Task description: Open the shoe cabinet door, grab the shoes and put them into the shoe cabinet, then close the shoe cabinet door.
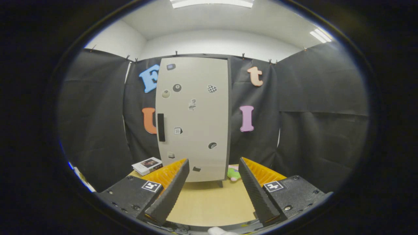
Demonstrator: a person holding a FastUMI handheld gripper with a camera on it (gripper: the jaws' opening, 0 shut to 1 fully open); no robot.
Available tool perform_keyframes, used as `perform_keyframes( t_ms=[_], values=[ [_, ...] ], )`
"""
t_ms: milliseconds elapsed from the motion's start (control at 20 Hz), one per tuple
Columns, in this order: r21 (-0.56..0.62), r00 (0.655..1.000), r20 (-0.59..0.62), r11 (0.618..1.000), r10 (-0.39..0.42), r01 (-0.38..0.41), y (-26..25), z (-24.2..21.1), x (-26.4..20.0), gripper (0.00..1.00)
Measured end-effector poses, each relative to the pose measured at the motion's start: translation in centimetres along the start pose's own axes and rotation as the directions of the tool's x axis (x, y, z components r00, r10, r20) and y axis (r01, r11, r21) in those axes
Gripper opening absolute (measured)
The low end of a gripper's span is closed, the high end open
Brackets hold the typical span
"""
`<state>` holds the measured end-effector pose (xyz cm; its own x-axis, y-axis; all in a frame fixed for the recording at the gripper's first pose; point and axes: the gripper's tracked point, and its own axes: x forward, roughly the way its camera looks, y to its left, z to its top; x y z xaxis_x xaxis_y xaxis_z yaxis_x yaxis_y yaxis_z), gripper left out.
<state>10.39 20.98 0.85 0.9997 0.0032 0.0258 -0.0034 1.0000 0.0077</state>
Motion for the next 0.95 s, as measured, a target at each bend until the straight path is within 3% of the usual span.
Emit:
perform_keyframes(
  t_ms=[950],
  values=[
    [0.008, 1.0, -0.002, 1.0, -0.013, 0.013, 0.17, -0.07, 0.09, 0.99]
  ],
)
